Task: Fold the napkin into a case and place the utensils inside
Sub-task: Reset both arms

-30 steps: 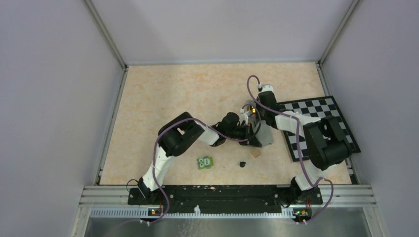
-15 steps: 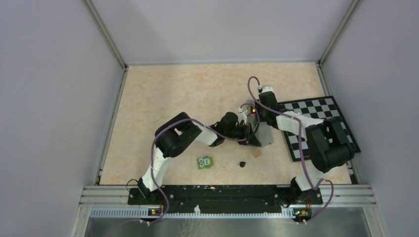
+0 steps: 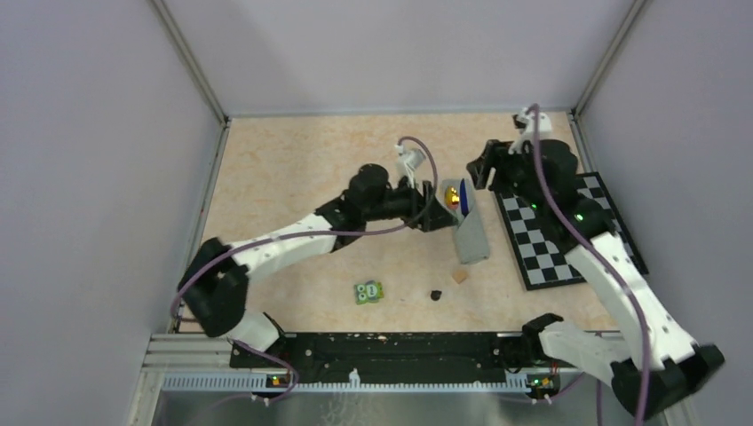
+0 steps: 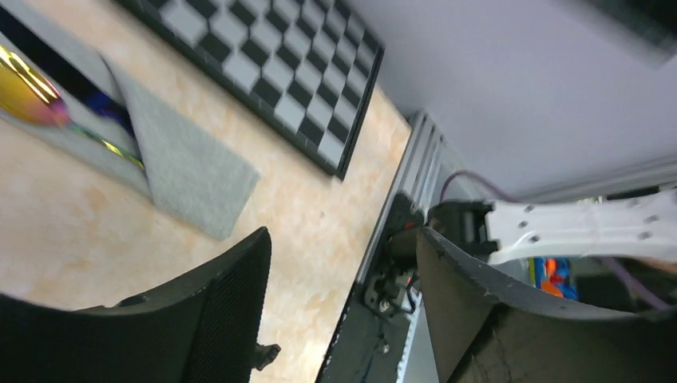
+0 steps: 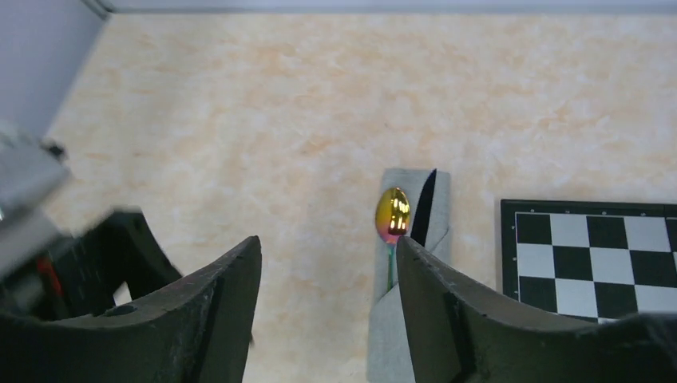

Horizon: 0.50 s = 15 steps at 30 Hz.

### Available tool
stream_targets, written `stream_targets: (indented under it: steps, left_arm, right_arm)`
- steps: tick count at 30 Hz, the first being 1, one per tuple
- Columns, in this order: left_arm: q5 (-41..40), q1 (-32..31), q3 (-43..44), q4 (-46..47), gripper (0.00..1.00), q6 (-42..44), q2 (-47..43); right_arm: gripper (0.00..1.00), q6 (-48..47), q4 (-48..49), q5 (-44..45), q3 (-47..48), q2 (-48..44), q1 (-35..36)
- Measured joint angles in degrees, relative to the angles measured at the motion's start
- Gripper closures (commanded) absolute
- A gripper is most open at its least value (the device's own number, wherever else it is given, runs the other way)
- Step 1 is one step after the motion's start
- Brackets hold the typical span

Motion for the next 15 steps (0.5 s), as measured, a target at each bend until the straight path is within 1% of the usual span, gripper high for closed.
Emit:
stream_targets:
  steps: [1,2,3,4,5,6,7,8,11,15]
  left_arm:
    - [-1.0,0.6,0.9,-3.3,0.22,2.2,-4.1]
    - [-2.4,1.2,2.1,-6.5,0.19,4.3,-8.0]
    - [-4.0,1.9,3.6,-9.9,0.17,6.3,-11.6]
    - [-5.6,2.4,5.3,-12.8,0.16,8.4,-14.9]
    - [-7.6,3.0,7.4,-16.1,0.14,10.5,-18.0]
    - [-9.2,3.5,9.2,-18.5,0.12,12.0,-20.2]
    - [-11.8,3.9,12.3,-22.1,0.05,14.4,-23.1]
    - [-13.7,4.0,14.5,-24.4,0.02,16.2,-25.0]
    - [-18.9,4.0,20.8,-30.5,0.01,20.5,-29.8]
    - [-24.7,4.0,26.7,-36.7,0.01,24.7,-35.1]
  right_arm:
    - [0.23,0.7,-1.1,-1.4,0.0,-4.5,0.0]
    - [0.22,1.4,-1.9,-2.5,-0.1,-8.7,0.0]
    - [0.22,1.9,-3.1,-3.9,-0.1,-14.9,0.0]
    - [0.22,2.2,-3.2,-4.2,0.0,-16.6,0.0]
    - [0.21,2.6,-3.7,-5.0,0.2,-21.5,0.0]
    - [0.21,3.0,-4.3,-5.3,0.5,-24.2,0.0]
    - [0.21,3.5,-5.6,-5.4,1.9,-27.7,0.0]
    - [0.21,3.6,-6.1,-5.4,3.4,-29.6,0.0]
    - [0.21,4.0,-8.5,-4.4,10.6,-31.6,0.0]
    - [0.2,3.6,-10.7,-1.9,16.3,-31.6,0.0]
